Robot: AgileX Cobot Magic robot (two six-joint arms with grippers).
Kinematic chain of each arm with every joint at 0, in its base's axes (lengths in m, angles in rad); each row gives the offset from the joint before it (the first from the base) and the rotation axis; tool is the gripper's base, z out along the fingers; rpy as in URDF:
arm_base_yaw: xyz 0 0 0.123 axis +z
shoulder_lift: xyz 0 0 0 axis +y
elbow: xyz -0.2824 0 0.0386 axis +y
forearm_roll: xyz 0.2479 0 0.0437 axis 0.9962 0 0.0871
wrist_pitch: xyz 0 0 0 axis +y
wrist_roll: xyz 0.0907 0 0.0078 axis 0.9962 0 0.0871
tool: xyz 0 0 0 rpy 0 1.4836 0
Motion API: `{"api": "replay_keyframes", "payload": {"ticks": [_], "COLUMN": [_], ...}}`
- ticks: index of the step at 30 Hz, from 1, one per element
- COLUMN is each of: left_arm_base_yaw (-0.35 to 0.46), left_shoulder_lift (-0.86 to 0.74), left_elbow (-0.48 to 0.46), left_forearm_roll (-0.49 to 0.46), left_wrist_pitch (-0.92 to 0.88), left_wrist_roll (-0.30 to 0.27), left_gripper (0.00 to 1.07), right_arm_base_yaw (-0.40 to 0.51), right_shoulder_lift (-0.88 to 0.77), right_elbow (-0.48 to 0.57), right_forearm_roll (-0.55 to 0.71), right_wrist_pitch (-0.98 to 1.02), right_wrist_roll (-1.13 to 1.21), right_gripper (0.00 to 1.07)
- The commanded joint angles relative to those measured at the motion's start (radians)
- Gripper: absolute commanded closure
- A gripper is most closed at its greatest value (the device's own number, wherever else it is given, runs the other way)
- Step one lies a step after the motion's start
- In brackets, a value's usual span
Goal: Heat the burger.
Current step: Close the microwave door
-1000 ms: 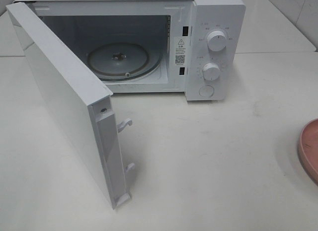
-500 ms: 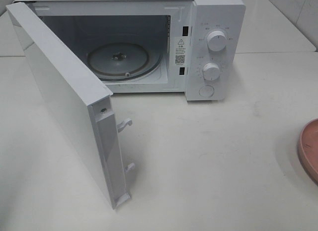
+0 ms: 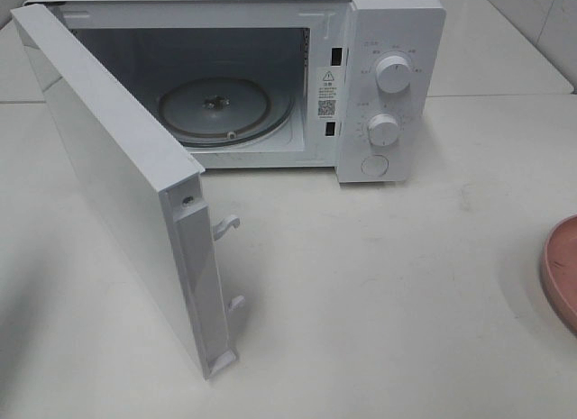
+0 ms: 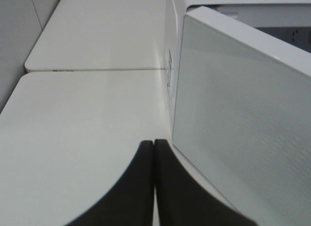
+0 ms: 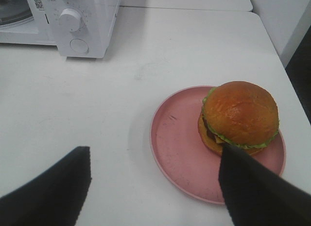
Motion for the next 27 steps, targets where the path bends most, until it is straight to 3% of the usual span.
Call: {"api": "replay_keyframes", "payload": {"ticks": [1,2,7,12,15,16,17,18,19,21,27], "left_arm_base_yaw": [0.001,0.001,0.001,0.001,0.001,0.001,0.001,0.001,0.001,0.001,-0.016], "left_shoulder_lift": [0.078,0.134,0.241,0.383,0.450,0.501,0.501,0.543,0.543,0.599,0.671], "left_elbow": [0.028,0.038,0.045,0.045,0.045,0.044,0.044,0.044,0.044,0.044,0.021], "left_forearm_roll": [-0.003,-0.002,0.016,0.113,0.195,0.253,0.253,0.303,0.303,0.362,0.426], "left_wrist_pitch": [-0.199,-0.290,-0.422,-0.578,-0.651,-0.705,-0.705,-0.755,-0.755,-0.822,-0.870], "left_wrist_roll": [0.002,0.001,-0.001,-0.010,-0.048,-0.093,-0.093,-0.138,-0.138,-0.190,-0.223], "left_gripper": [1.07,1.07,1.07,1.07,1.07,1.07,1.07,1.07,1.07,1.07,1.07], "right_arm_base_yaw": [-0.007,-0.007,-0.007,-0.007,-0.007,-0.007,-0.007,-0.007,-0.007,-0.007,-0.007], "right_shoulder_lift": [-0.030,-0.030,-0.030,-0.030,-0.030,-0.030,-0.030,-0.030,-0.030,-0.030,-0.030], "right_elbow": [0.000,0.000,0.000,0.000,0.000,0.000,0.000,0.000,0.000,0.000,0.000], "right_forearm_roll": [0.000,0.000,0.000,0.000,0.000,0.000,0.000,0.000,0.000,0.000,0.000], "right_wrist_pitch": [0.001,0.001,0.001,0.001,0.001,0.001,0.001,0.001,0.001,0.001,0.001], "right_wrist_roll": [0.000,0.000,0.000,0.000,0.000,0.000,0.000,0.000,0.000,0.000,-0.007], "right_gripper": [0.34,0.34,0.34,0.34,0.34,0.34,0.34,0.34,0.34,0.34,0.34]}}
